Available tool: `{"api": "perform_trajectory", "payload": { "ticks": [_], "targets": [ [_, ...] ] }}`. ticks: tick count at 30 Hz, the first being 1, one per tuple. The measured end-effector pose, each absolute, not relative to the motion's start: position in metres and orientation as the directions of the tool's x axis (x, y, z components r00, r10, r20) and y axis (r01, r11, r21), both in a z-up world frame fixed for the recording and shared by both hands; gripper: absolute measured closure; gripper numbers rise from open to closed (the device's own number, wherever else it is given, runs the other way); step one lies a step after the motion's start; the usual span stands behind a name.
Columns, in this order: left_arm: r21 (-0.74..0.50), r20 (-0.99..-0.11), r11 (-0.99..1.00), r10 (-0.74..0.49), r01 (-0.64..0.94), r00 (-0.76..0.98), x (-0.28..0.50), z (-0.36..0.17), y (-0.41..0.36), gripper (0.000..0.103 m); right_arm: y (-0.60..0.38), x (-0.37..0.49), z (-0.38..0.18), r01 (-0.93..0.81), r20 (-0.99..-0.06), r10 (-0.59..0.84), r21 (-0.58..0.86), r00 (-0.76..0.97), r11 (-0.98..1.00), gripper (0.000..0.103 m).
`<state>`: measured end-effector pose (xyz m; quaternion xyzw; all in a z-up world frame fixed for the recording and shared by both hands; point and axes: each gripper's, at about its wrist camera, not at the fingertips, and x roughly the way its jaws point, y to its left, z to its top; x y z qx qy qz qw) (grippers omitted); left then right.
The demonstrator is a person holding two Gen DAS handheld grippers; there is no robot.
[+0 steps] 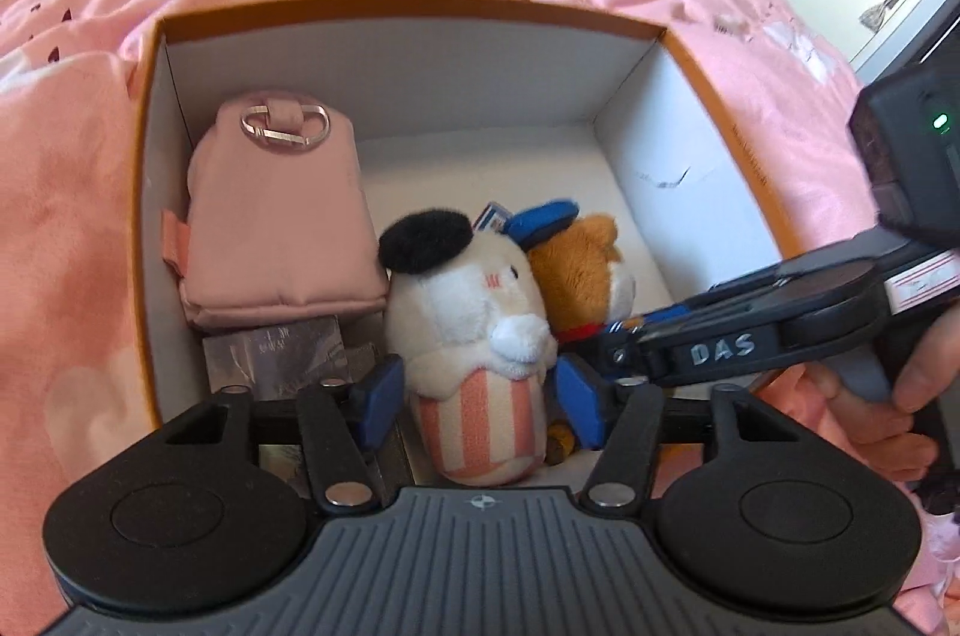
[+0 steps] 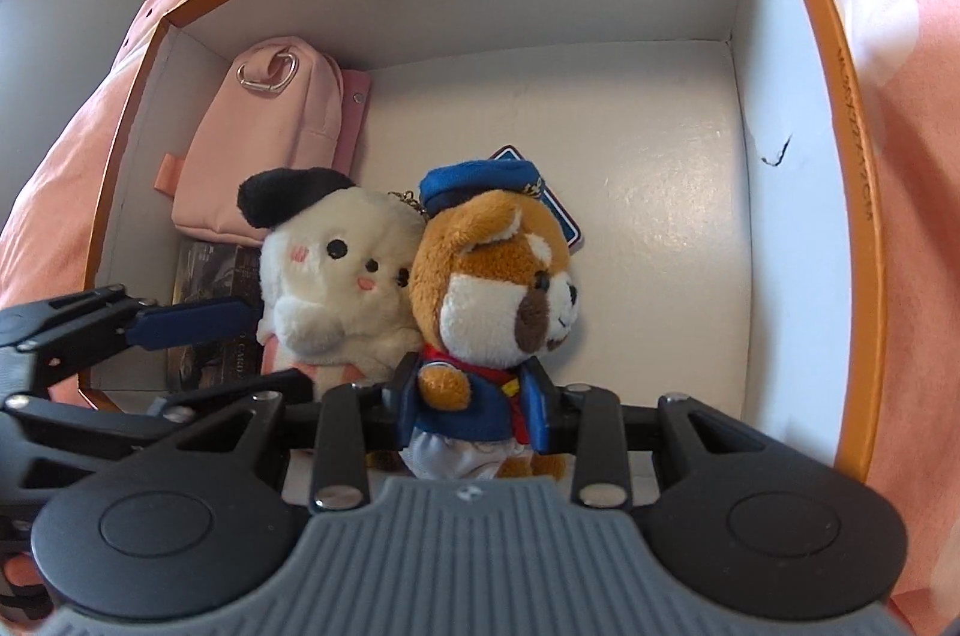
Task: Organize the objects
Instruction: 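Lower both plush toys into the orange box and open both tools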
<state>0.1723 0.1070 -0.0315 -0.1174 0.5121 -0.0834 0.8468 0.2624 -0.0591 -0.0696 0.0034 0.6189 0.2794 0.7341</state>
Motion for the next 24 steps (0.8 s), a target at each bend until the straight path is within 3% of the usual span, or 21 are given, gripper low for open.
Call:
{"api": "perform_trajectory", "payload": {
  "ticks": [2,5,15,24],
  "targets": [
    [-0.27,-0.849,0.963,-0.249,0.022,0.467,0.173,-0.031,0.11,0.063,-0.056,0.263,-0.072,-0.406,-0.909,0.411,0.351,0.068,0.844,0.067],
    [-0.284,-0.848,0.959,-0.259,0.016,0.462,0.179,-0.036,0.107,0.072,-0.053,0.264,-0.076,-0.405,-0.912,0.407,0.353,0.053,0.843,0.067],
    [-0.263,-0.86,0.965,-0.225,-0.02,0.458,0.185,-0.047,0.099,0.073,-0.046,0.259,-0.084,-0.439,-0.926,0.373,0.311,0.061,0.843,0.066],
    [-0.275,-0.831,0.961,-0.223,-0.029,0.509,0.173,-0.036,0.102,0.072,-0.047,0.247,-0.065,-0.489,-0.92,0.361,0.246,0.154,0.837,0.052]
  ]
}}
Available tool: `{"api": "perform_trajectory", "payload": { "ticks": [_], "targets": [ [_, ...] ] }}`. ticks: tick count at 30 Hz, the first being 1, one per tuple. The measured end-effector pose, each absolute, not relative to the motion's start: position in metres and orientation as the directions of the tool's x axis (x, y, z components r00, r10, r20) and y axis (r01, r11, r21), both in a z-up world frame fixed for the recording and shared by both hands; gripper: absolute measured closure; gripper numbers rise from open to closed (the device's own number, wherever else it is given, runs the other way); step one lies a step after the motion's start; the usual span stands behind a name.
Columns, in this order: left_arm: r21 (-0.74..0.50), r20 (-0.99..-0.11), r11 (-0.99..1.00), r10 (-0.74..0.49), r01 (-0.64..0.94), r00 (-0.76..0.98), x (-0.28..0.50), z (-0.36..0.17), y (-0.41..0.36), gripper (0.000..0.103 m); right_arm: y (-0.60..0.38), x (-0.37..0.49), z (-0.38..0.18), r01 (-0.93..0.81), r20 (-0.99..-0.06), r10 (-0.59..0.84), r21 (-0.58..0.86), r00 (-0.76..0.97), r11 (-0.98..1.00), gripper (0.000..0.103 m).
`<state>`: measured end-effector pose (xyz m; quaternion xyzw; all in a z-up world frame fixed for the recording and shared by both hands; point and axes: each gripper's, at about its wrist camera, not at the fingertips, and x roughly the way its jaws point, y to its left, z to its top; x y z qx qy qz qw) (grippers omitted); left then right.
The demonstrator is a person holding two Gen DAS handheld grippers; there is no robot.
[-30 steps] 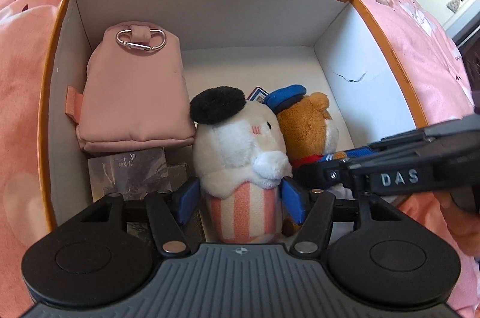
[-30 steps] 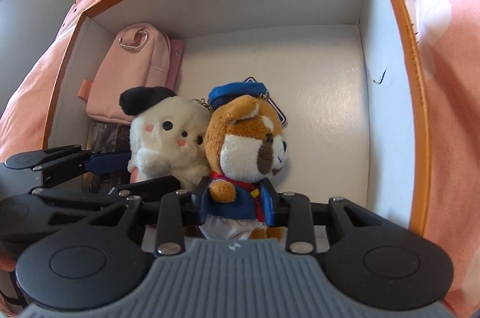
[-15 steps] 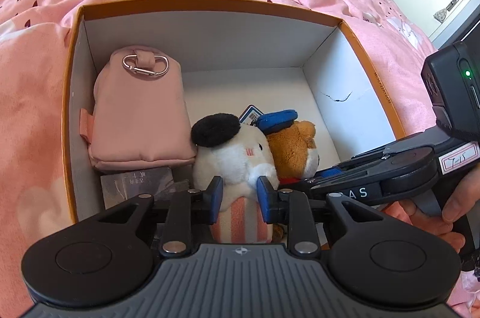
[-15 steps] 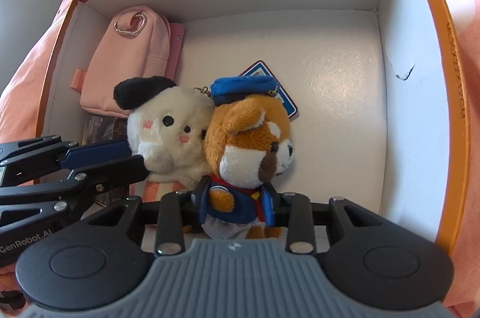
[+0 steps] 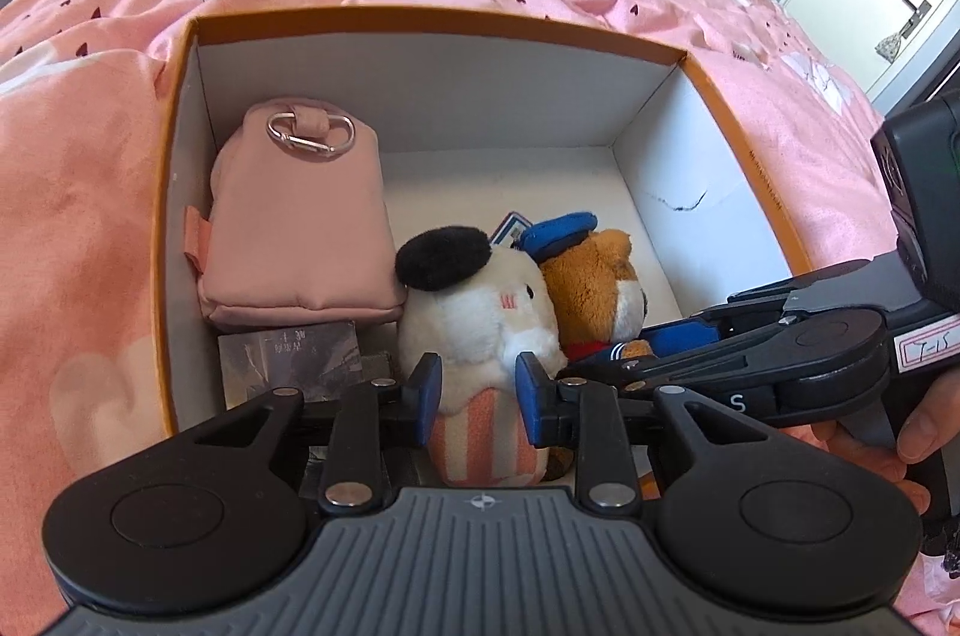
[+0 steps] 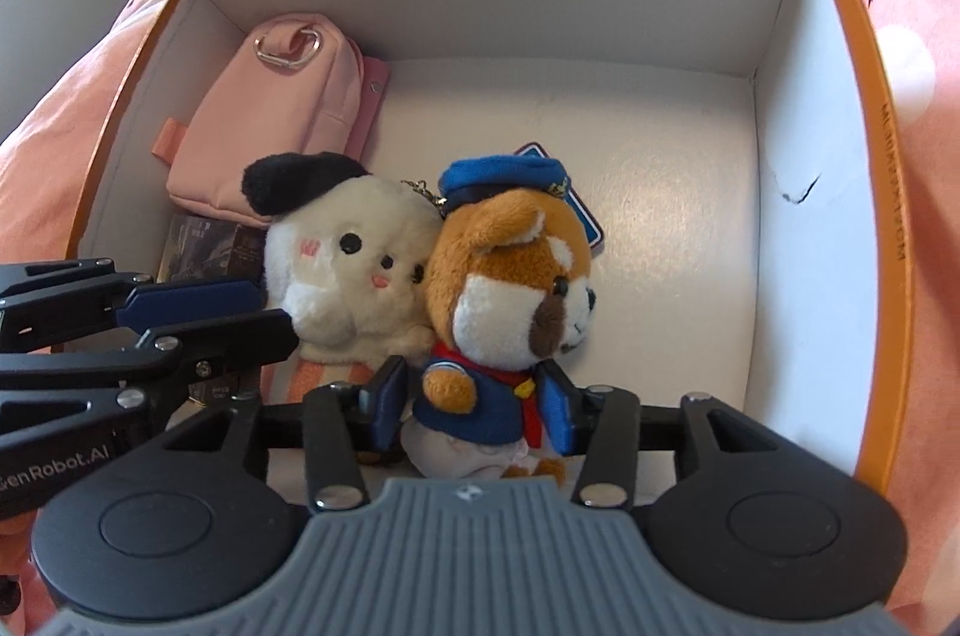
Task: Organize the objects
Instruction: 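Lower both plush toys into the orange box and open both tools, then withdraw both open tools up out of the orange box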
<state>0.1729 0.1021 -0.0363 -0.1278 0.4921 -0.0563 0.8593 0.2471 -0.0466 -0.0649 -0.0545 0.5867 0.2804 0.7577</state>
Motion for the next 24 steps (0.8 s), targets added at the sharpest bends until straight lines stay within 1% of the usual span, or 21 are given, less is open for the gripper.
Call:
{"api": "perform_trajectory", "payload": {
  "ticks": [3,7,8,9,15,17,19,21,24],
  "targets": [
    [-0.292,-0.811,0.956,-0.234,-0.024,0.537,0.167,-0.026,0.103,0.072,-0.047,0.242,-0.057,-0.508,-0.911,0.369,0.234,0.183,0.829,0.048],
    [-0.283,-0.789,0.959,-0.225,-0.012,0.571,0.156,-0.008,0.1,0.072,-0.049,0.233,-0.044,-0.512,-0.901,0.366,0.206,0.232,0.834,0.048],
    [-0.282,-0.784,0.959,-0.225,-0.009,0.579,0.152,-0.004,0.1,0.07,-0.052,0.229,-0.039,-0.516,-0.895,0.367,0.196,0.254,0.834,0.048],
    [-0.28,-0.781,0.96,-0.223,-0.008,0.584,0.147,0.0,0.099,0.068,-0.056,0.224,-0.033,-0.521,-0.884,0.374,0.186,0.281,0.833,0.048],
    [-0.228,-0.778,0.973,-0.199,0.028,0.596,0.113,0.016,0.086,0.068,-0.083,0.183,0.013,-0.546,-0.774,0.455,0.171,0.441,0.82,0.044],
    [-0.213,-0.788,0.976,-0.196,0.039,0.584,0.101,0.015,0.081,0.068,-0.091,0.165,0.024,-0.549,-0.739,0.479,0.177,0.475,0.817,0.044],
    [-0.224,-0.802,0.973,-0.214,0.051,0.557,0.087,0.01,0.075,0.068,-0.099,0.146,0.029,-0.55,-0.718,0.496,0.188,0.488,0.814,0.044],
    [-0.238,-0.821,0.969,-0.24,0.072,0.518,0.077,0.002,0.068,0.068,-0.107,0.128,0.028,-0.544,-0.724,0.499,0.203,0.476,0.814,0.044],
    [-0.258,-0.842,0.959,-0.284,0.119,0.459,0.065,-0.012,0.052,0.068,-0.112,0.107,0.013,-0.521,-0.774,0.462,0.203,0.433,0.829,0.046]
  ]
}}
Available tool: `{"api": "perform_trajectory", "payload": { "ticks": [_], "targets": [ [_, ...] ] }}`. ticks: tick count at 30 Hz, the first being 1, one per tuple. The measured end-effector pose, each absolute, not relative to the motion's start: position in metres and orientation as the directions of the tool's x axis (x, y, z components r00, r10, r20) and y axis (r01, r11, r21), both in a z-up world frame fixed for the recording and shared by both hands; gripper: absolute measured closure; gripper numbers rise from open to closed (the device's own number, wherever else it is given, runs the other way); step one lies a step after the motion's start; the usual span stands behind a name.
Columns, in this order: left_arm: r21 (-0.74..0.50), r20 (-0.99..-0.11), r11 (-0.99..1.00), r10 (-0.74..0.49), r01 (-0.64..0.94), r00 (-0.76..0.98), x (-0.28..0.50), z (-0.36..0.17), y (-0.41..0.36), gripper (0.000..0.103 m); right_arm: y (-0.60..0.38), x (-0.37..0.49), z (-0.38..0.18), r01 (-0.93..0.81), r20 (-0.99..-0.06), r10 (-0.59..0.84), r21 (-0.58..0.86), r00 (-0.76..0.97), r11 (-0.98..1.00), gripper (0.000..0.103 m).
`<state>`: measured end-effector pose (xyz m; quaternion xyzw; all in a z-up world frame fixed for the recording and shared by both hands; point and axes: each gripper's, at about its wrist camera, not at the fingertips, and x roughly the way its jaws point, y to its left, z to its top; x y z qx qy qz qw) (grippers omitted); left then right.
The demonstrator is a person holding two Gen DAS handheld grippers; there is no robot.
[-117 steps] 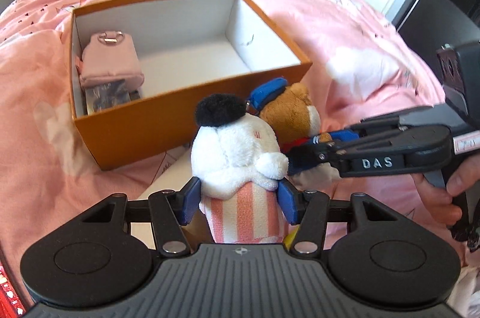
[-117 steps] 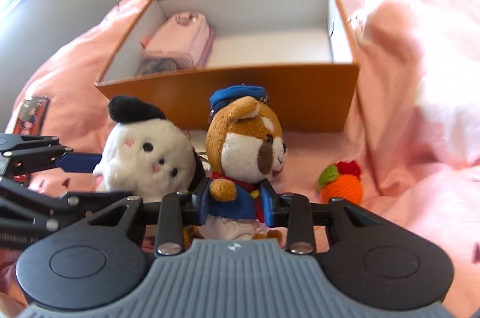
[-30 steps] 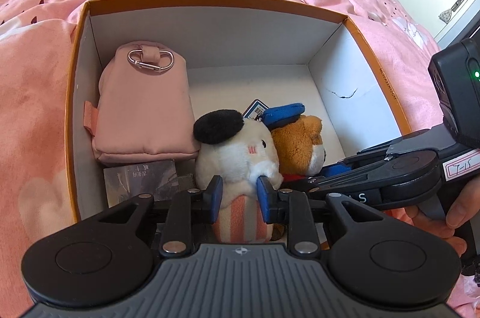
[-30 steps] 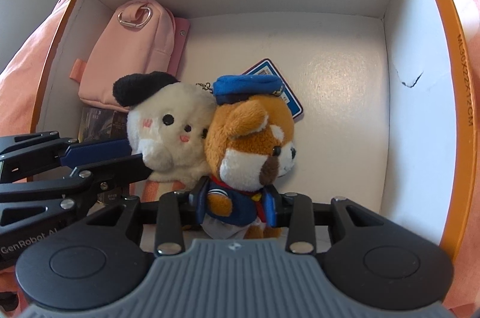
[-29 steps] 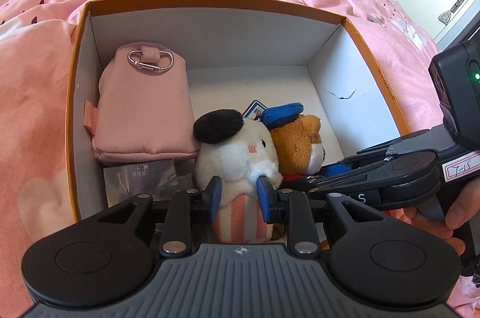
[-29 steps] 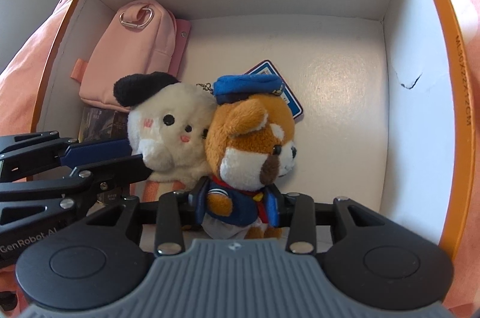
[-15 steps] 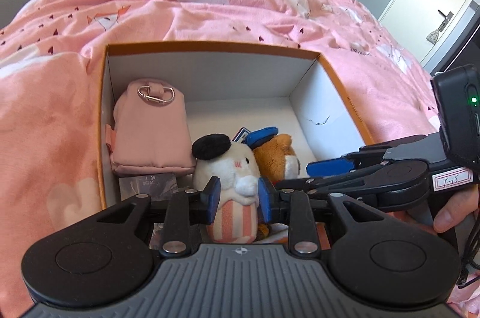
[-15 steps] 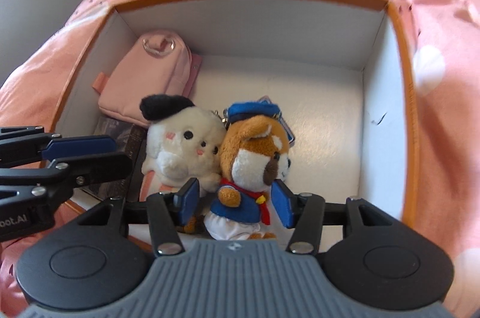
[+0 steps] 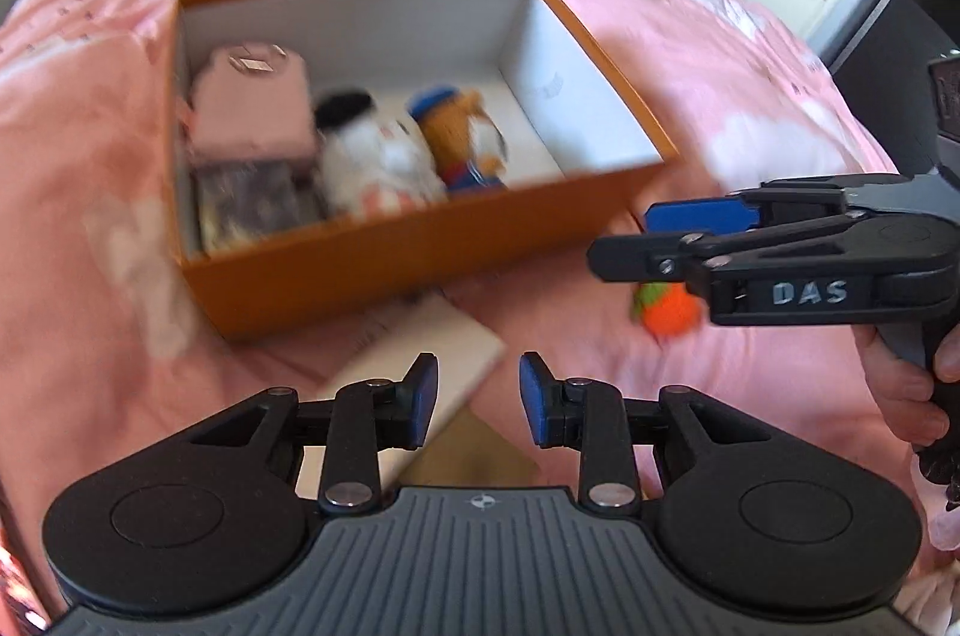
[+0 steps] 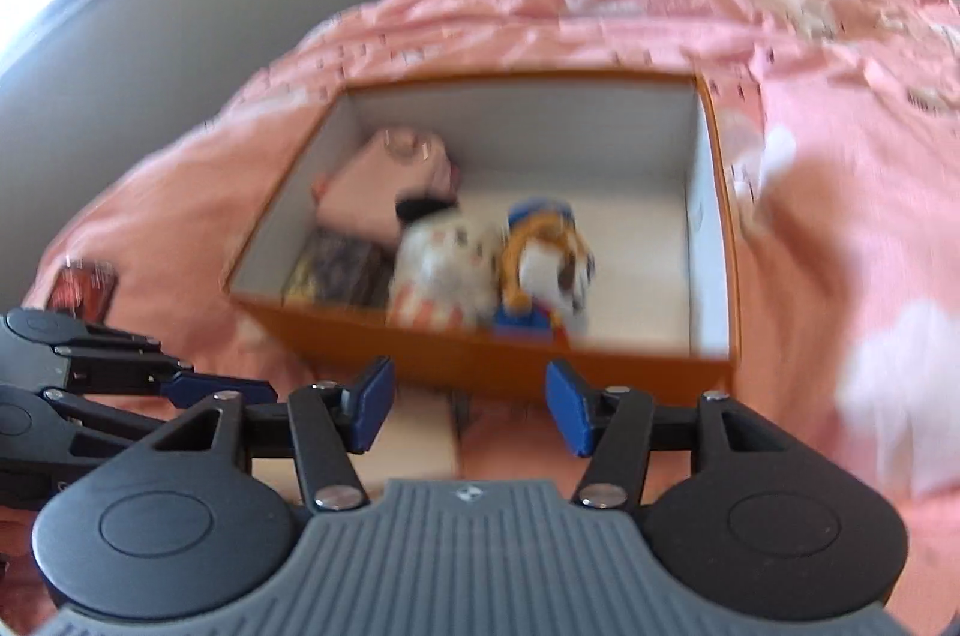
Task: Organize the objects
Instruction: 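Withdraw both open tools up out of the orange box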
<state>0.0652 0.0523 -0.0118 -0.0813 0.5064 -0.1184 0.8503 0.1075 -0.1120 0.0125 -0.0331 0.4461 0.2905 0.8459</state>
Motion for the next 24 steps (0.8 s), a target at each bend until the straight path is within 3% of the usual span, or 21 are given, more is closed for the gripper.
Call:
{"api": "perform_trajectory", "payload": {
  "ticks": [5,15,20,24],
  "targets": [
    [-0.263,-0.892,0.942,-0.319,0.206,0.32,0.057,-0.039,0.023,0.068,-0.126,0.078,-0.032,-0.461,-0.873,0.371,0.2,0.316,0.865,0.065],
    [-0.297,-0.925,0.907,-0.351,0.3,0.146,0.039,-0.068,-0.006,0.068,-0.143,0.041,-0.071,-0.447,-0.942,0.292,0.194,0.162,0.873,0.066],
    [-0.288,-0.928,0.883,-0.353,0.37,0.12,0.039,-0.079,-0.026,0.068,-0.149,0.035,-0.079,-0.459,-0.959,0.254,0.17,0.128,0.872,0.077],
    [-0.276,-0.934,0.878,-0.34,0.391,0.106,0.042,-0.085,-0.033,0.068,-0.154,0.033,-0.082,-0.474,-0.959,0.256,0.171,0.12,0.864,0.079]
  ]
}}
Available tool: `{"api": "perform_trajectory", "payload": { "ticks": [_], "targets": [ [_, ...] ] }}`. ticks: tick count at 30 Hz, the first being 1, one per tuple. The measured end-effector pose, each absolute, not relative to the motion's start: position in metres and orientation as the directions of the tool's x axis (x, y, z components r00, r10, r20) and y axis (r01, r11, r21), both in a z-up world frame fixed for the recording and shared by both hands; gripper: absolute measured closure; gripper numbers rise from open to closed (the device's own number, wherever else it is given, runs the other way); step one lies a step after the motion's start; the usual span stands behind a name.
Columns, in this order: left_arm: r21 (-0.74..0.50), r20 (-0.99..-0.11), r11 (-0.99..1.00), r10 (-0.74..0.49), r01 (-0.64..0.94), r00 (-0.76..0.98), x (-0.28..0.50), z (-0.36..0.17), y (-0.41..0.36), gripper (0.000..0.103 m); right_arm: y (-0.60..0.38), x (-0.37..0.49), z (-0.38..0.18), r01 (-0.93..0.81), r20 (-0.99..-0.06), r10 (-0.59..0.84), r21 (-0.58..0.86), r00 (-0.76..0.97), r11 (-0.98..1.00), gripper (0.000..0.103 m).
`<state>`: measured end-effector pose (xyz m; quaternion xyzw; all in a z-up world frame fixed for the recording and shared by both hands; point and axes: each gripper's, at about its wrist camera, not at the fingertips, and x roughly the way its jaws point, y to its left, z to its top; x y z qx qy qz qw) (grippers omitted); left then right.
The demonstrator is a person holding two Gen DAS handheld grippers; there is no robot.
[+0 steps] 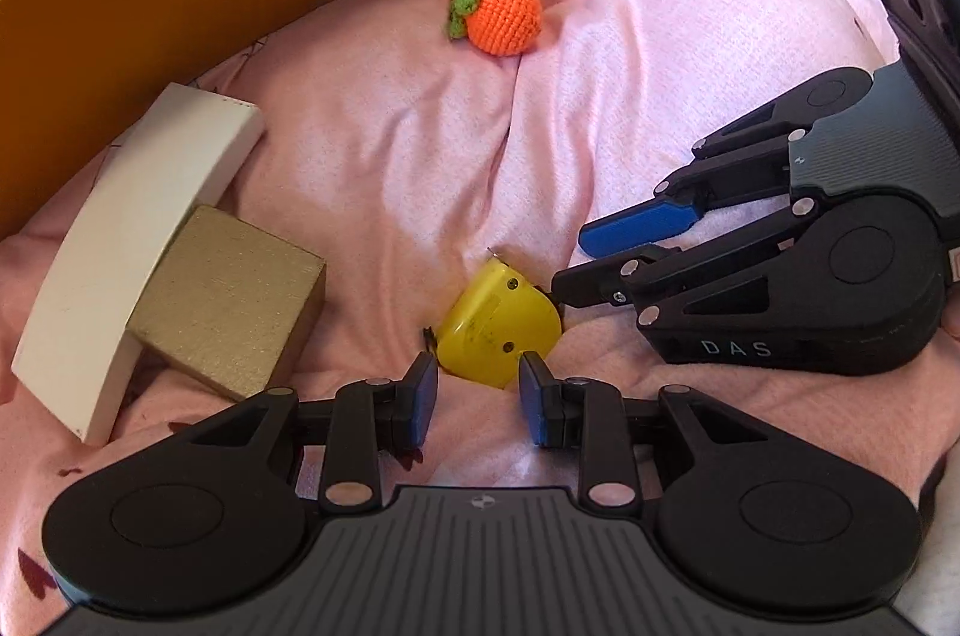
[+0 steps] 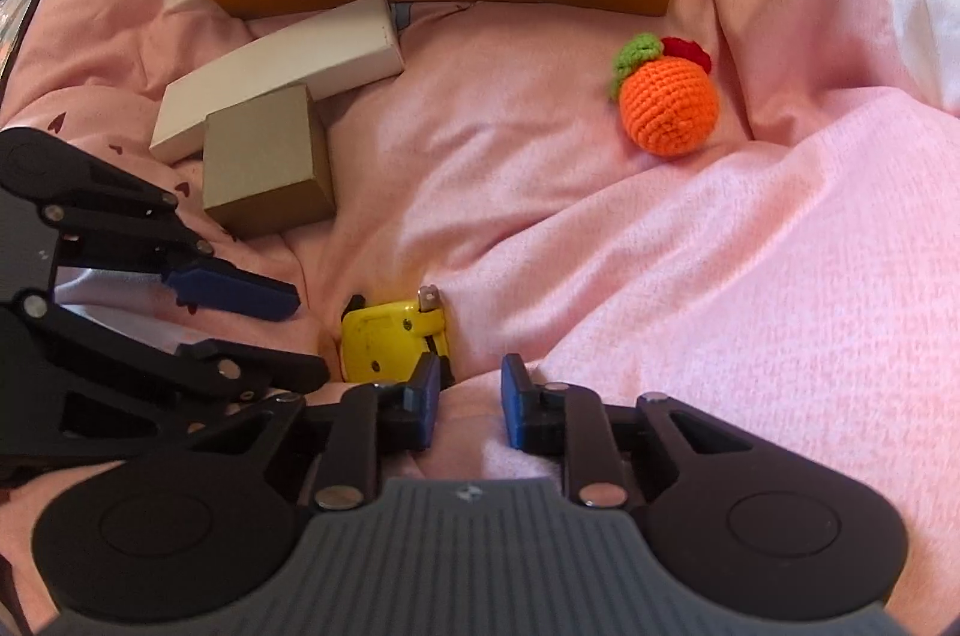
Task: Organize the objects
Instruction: 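Withdraw both open tools up out of the orange box, then grasp the yellow tape measure with the left tool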
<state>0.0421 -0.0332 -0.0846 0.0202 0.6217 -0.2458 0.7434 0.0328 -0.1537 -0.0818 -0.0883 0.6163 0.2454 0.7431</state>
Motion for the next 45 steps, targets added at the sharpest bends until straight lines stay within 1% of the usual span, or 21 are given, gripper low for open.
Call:
{"api": "perform_trajectory", "payload": {
  "ticks": [2,4,5,10,12,14,17,19,20,21,22,25,26,29,34,36,38,40,42,45],
  "targets": [
    [-0.276,-0.937,0.881,-0.336,0.383,0.096,0.043,-0.086,-0.032,0.068,-0.154,0.033,-0.081,-0.494,-0.952,0.286,0.196,0.111,0.847,0.077],
    [-0.265,-0.943,0.894,-0.319,0.361,0.098,0.044,-0.085,-0.028,0.065,-0.152,0.035,-0.08,-0.509,-0.945,0.312,0.225,0.092,0.831,0.077],
    [-0.258,-0.946,0.902,-0.309,0.347,0.101,0.044,-0.084,-0.025,0.063,-0.15,0.036,-0.081,-0.516,-0.944,0.319,0.234,0.082,0.824,0.077],
    [-0.238,-0.948,0.921,-0.29,0.307,0.133,0.044,-0.077,-0.012,0.061,-0.14,0.047,-0.094,-0.52,-0.94,0.342,0.289,0.007,0.804,0.077],
    [-0.225,-0.95,0.927,-0.278,0.3,0.145,0.045,-0.076,-0.009,0.057,-0.135,0.05,-0.101,-0.518,-0.944,0.33,0.286,-0.009,0.806,0.072],
    [-0.228,-0.95,0.929,-0.278,0.292,0.143,0.046,-0.077,-0.006,0.057,-0.13,0.053,-0.108,-0.525,-0.945,0.325,0.291,-0.029,0.8,0.066],
    [-0.228,-0.95,0.931,-0.277,0.286,0.143,0.048,-0.077,-0.006,0.057,-0.125,0.056,-0.117,-0.526,-0.943,0.328,0.31,-0.06,0.792,0.062],
    [-0.229,-0.949,0.931,-0.278,0.286,0.147,0.048,-0.076,-0.005,0.057,-0.124,0.057,-0.12,-0.52,-0.938,0.337,0.325,-0.075,0.789,0.062],
    [-0.231,-0.948,0.93,-0.281,0.285,0.15,0.048,-0.076,-0.005,0.057,-0.124,0.057,-0.121,-0.515,-0.936,0.345,0.333,-0.076,0.79,0.068],
    [-0.235,-0.946,0.93,-0.286,0.284,0.154,0.047,-0.074,-0.004,0.057,-0.126,0.057,-0.12,-0.512,-0.931,0.356,0.342,-0.075,0.788,0.071],
    [-0.238,-0.944,0.929,-0.29,0.284,0.157,0.047,-0.073,-0.004,0.057,-0.127,0.056,-0.118,-0.508,-0.926,0.371,0.354,-0.071,0.786,0.077],
    [-0.24,-0.94,0.928,-0.295,0.285,0.17,0.049,-0.072,-0.004,0.056,-0.131,0.053,-0.11,-0.508,-0.916,0.4,0.365,-0.045,0.78,0.085],
    [-0.241,-0.939,0.928,-0.297,0.285,0.174,0.049,-0.072,-0.004,0.056,-0.133,0.052,-0.105,-0.51,-0.912,0.408,0.364,-0.029,0.779,0.103],
    [-0.235,-0.933,0.928,-0.299,0.29,0.2,0.052,-0.069,-0.004,0.056,-0.139,0.056,-0.09,-0.506,-0.899,0.438,0.365,0.026,0.781,0.103],
    [-0.211,-0.941,0.916,-0.285,0.34,0.184,0.058,-0.076,-0.015,0.053,-0.142,0.073,-0.078,-0.494,-0.911,0.403,0.31,0.092,0.812,0.103],
    [-0.227,-0.945,0.916,-0.289,0.33,0.154,0.062,-0.086,-0.016,0.052,-0.143,0.077,-0.075,-0.499,-0.92,0.378,0.283,0.1,0.819,0.099],
    [-0.249,-0.945,0.914,-0.302,0.321,0.128,0.064,-0.092,-0.015,0.05,-0.145,0.074,-0.075,-0.51,-0.936,0.341,0.254,0.084,0.822,0.098],
    [-0.277,-0.941,0.903,-0.324,0.327,0.097,0.064,-0.096,-0.015,0.05,-0.15,0.068,-0.079,-0.516,-0.946,0.323,0.26,0.035,0.816,0.098],
    [-0.291,-0.942,0.895,-0.33,0.337,0.063,0.065,-0.1,-0.018,0.046,-0.155,0.059,-0.084,-0.518,-0.949,0.315,0.27,-0.001,0.812,0.097],
    [-0.303,-0.944,0.889,-0.331,0.343,0.022,0.066,-0.107,-0.024,0.043,-0.158,0.052,-0.088,-0.498,-0.95,0.312,0.262,0.019,0.827,0.097]
  ]
}}
